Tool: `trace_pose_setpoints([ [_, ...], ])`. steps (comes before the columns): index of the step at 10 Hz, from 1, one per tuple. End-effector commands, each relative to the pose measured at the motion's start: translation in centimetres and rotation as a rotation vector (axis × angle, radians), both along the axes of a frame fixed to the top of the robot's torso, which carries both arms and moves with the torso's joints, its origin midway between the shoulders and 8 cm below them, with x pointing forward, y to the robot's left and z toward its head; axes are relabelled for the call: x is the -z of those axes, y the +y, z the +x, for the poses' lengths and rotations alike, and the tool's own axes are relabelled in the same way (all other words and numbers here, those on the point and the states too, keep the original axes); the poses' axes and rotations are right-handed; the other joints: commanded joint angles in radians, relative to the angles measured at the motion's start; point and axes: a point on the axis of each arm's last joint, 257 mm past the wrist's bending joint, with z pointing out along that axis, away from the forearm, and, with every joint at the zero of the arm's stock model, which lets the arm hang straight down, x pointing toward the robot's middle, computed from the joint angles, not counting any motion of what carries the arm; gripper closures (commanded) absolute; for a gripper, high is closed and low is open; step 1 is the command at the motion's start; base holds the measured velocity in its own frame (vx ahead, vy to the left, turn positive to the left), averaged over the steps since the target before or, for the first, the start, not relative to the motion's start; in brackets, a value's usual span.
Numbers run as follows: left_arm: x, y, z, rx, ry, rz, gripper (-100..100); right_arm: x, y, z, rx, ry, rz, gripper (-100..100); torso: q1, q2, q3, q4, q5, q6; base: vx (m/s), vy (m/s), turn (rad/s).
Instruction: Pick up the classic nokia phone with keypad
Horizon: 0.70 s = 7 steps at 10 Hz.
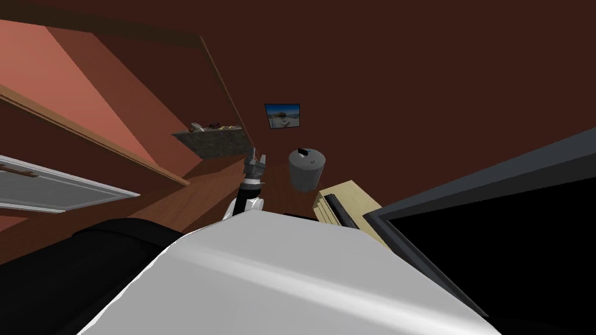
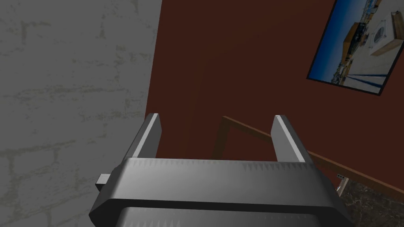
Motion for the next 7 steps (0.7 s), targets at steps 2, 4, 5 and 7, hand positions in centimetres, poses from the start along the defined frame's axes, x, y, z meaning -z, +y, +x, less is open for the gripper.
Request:
trace_pose_setpoints([
  [2,0.0,0.0,0.0,0.0,0.0,0.0,0,1.0,0.2,-0.8,0.064,-0.002,0.0,-100,-0.001,0.002,0.001,0.0,0.0,-0.001,-0.089,-0.009,0.304],
  [4,0.0,0.0,0.0,0.0,0.0,0.0,0,2.0,0.5,-1.6,0.127,-0.003,0.0,-100,0.0,0.009,0.005,0.002,0.0,0.0,-0.162,0.009,0.315],
  [5,0.0,0.0,0.0,0.0,0.0,0.0,0,2.6,0.7,-1.9,0.158,-0.003,0.001,-100,0.0,0.01,0.006,0.002,0.0,0.0,-0.153,0.011,0.303],
  [7,0.0,0.0,0.0,0.0,0.0,0.0,0,2.1,0.6,-1.7,0.141,-0.004,0.001,100,-0.001,0.006,0.004,0.002,0.0,0.001,-0.038,-0.001,0.02],
])
